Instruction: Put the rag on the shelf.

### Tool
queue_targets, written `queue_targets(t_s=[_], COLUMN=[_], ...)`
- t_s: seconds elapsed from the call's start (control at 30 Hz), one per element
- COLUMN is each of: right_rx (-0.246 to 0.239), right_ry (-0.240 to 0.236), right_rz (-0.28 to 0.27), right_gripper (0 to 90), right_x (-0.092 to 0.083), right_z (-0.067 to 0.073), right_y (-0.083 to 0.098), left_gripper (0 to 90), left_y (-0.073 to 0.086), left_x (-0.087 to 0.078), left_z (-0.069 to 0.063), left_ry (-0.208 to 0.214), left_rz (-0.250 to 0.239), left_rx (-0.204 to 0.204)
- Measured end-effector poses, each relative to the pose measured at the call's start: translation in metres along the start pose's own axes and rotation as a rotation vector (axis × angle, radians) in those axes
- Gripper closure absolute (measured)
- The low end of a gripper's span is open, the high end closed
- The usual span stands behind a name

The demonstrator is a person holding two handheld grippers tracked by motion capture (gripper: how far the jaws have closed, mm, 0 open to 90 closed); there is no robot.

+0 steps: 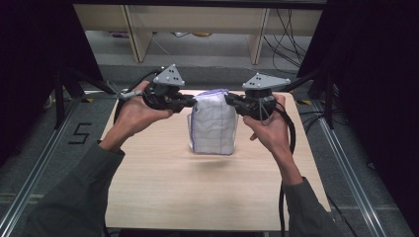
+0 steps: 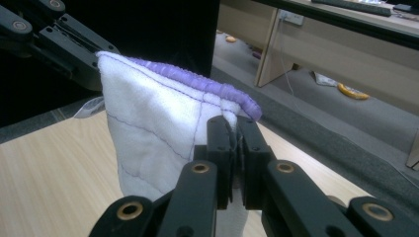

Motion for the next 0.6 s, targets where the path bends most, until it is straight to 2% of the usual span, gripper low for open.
queue_targets(t_s=[0.1, 0.13, 0.17, 0.23, 0.27, 0.6], right_rx=[0.012, 0.006, 0.016, 0.016, 0.03, 0.037], right_ry=[0.002, 0.02, 0.009, 0.016, 0.023, 0.035], right_rz=[-0.004, -0.007, -0.004, -0.009, -0.005, 0.004], right_gripper=[86.5, 86.5, 86.4, 86.5, 86.5, 86.4], right_x=[0.005, 0.006, 0.008, 0.011, 0.013, 0.033], right_z=[-0.004, -0.006, -0.007, -0.01, -0.011, -0.027], right_y=[-0.004, -0.005, -0.006, -0.009, -0.011, -0.021], left_gripper=[84.6, 84.6, 84.6, 84.6, 84.5, 84.6], left_y=[-0.004, -0.005, -0.006, -0.008, -0.009, -0.012], left_x=[0.002, 0.002, 0.002, 0.003, 0.003, 0.015], left_z=[0.007, 0.009, 0.011, 0.016, 0.018, 0.043], left_ry=[-0.013, -0.015, -0.018, -0.022, -0.02, -0.034], left_rz=[-0.006, -0.009, -0.014, -0.025, -0.032, -0.048], left_rx=[-0.012, -0.015, -0.021, -0.03, -0.036, -0.092])
Point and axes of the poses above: each handheld gripper's, and its own axes: x roughly forward along the jaws, y roughly out of its underside, z roughly to its left, the point moved 2 cm from there along x, roughly forward along the jaws, and after that the axes turned 12 degrees about y, right-handed, at the moved point
